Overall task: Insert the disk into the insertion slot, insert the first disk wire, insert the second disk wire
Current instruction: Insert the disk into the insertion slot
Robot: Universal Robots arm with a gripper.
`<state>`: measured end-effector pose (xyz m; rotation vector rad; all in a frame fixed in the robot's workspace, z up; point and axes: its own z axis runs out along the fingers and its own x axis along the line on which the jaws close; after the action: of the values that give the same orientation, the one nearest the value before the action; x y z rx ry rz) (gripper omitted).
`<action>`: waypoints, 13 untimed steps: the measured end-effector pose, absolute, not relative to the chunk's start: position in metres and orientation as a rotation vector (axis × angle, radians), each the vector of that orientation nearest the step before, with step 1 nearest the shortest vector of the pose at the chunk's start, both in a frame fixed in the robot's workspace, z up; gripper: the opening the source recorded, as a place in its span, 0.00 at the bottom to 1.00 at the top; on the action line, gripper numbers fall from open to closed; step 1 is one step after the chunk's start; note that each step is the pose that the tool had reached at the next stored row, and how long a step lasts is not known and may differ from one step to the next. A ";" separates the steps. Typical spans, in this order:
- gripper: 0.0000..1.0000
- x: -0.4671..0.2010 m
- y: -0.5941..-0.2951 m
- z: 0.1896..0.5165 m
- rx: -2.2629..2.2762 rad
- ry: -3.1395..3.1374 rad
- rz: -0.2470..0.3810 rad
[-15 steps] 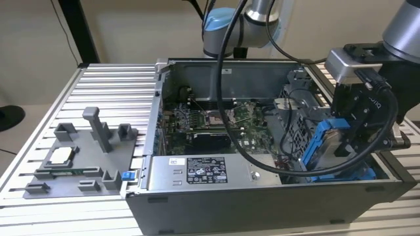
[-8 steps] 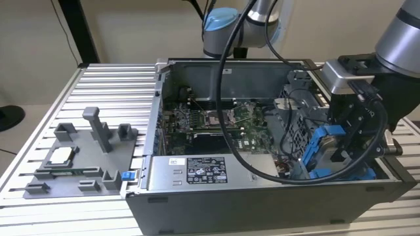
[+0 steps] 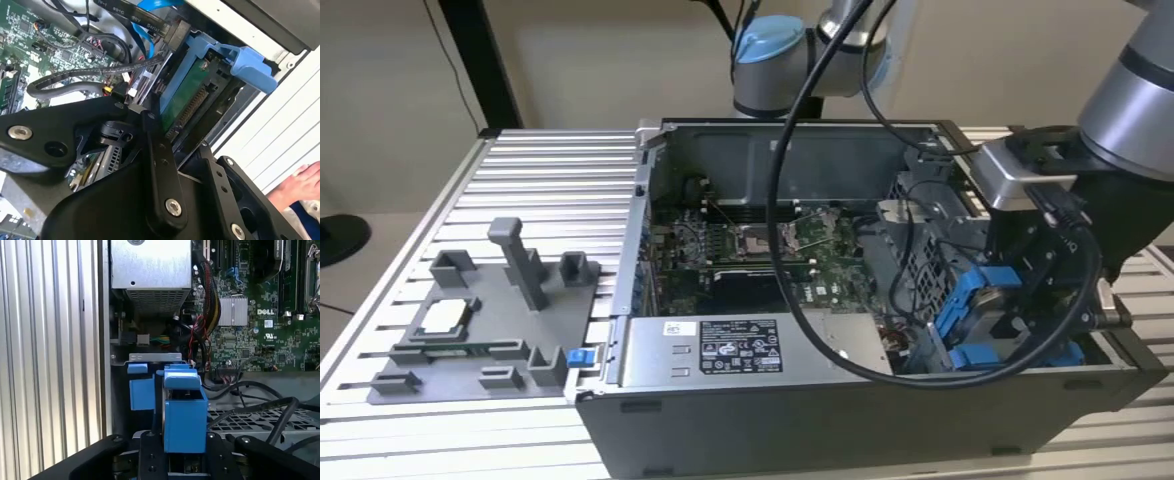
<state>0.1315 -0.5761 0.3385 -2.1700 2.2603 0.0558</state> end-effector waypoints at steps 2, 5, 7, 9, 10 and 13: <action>0.00 0.132 -0.576 0.335 -2.170 2.260 0.056; 1.00 0.132 -0.576 0.337 -2.171 2.260 0.056; 1.00 0.132 -0.576 0.346 -2.170 2.260 0.056; 1.00 0.132 -0.576 0.355 -2.170 2.260 0.056; 1.00 0.132 -0.576 0.359 -2.170 2.260 0.056; 1.00 0.132 -0.576 0.373 -2.170 2.260 0.056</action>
<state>0.1316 -0.5762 0.3728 -2.1700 2.2600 0.0561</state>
